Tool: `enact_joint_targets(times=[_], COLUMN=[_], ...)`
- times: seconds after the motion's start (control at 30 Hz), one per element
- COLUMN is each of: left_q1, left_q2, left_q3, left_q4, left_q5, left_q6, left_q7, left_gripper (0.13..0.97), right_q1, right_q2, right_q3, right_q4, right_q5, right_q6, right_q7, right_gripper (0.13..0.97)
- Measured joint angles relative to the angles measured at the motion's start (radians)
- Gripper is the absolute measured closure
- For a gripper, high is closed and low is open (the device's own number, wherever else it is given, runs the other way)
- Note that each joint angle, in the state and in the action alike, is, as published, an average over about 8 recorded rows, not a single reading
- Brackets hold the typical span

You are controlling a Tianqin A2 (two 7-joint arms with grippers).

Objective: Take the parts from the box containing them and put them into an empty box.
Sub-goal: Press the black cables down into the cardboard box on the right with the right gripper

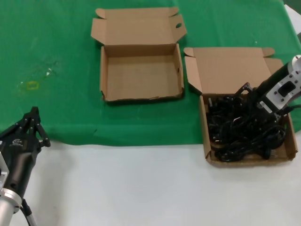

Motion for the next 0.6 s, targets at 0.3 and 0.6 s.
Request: enact_joint_targets(times=[0.3, 0.6], left_q1=[0.000, 0.000], left_q2=[0.000, 0.000], left_q3=[0.000, 0.000], left_q4=[0.000, 0.000], left_q5=[0.000, 0.000], left_q6=[0.000, 0.000], left_q7=[0.000, 0.000], left_gripper=[0.953, 0.953], right_q1=[-0.024, -0.067], right_q2=[0.023, 0.083], right_q3=[0.007, 0.014], right_q4=[0.091, 0.279], right_q5=[0.002, 0.008], right_q6=[-0.020, -0.073], right_q7=[0.052, 0.207], right_gripper=[0.723, 0.852])
